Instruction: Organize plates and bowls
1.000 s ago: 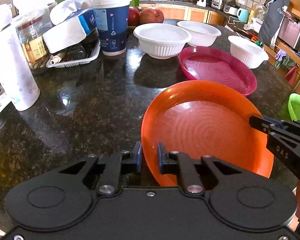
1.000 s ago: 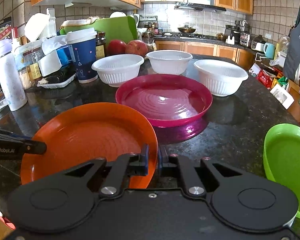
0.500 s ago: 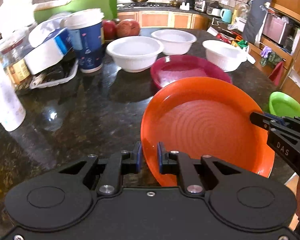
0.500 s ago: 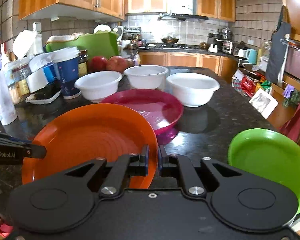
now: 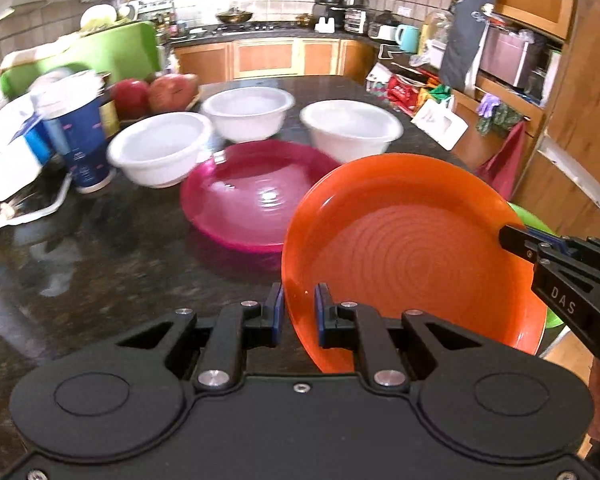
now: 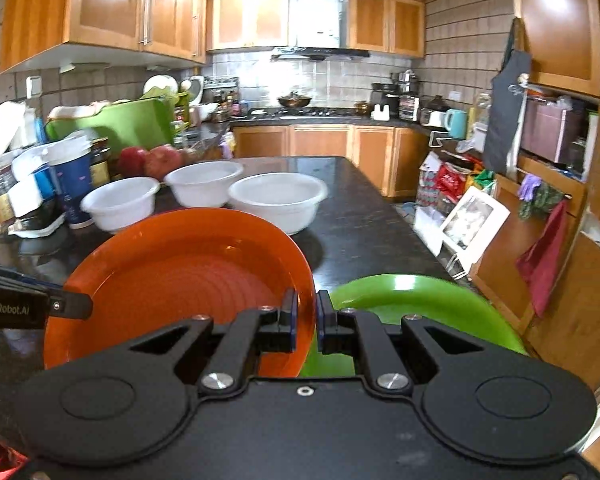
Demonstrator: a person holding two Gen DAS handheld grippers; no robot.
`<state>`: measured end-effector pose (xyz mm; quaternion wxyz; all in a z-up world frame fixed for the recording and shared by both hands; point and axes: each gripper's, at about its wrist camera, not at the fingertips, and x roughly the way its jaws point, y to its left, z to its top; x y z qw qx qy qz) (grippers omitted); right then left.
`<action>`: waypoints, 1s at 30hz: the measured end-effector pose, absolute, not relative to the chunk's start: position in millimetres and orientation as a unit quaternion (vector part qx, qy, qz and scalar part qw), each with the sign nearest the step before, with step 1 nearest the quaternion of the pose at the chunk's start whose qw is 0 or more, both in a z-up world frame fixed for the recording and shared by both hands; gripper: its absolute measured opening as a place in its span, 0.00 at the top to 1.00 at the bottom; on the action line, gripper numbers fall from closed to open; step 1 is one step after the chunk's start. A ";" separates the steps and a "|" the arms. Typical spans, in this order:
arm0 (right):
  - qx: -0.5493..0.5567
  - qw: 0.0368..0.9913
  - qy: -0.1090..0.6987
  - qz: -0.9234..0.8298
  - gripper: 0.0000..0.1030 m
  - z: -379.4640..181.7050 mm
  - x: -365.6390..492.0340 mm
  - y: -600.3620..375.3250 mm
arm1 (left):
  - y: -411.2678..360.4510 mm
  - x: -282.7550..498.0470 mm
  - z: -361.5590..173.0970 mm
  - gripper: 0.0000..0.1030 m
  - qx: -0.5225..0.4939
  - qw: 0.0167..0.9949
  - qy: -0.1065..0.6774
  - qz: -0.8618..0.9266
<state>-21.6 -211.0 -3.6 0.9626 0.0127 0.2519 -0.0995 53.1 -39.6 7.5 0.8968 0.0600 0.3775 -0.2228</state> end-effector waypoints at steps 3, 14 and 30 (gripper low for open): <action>0.012 0.962 0.250 -0.110 0.89 -0.8 -27.2 -233.0 | -61.8 52.2 7.8 0.81 0.062 0.895 0.376 -0.231; 0.005 0.960 0.254 -0.122 0.89 -4.2 -45.3 -317.0 | -134.7 48.5 -1.8 0.81 0.062 0.890 0.387 -0.234; 0.007 0.956 0.280 -0.083 0.89 -28.3 -24.4 -367.3 | -172.1 41.0 -18.3 0.81 0.063 0.890 0.409 -0.190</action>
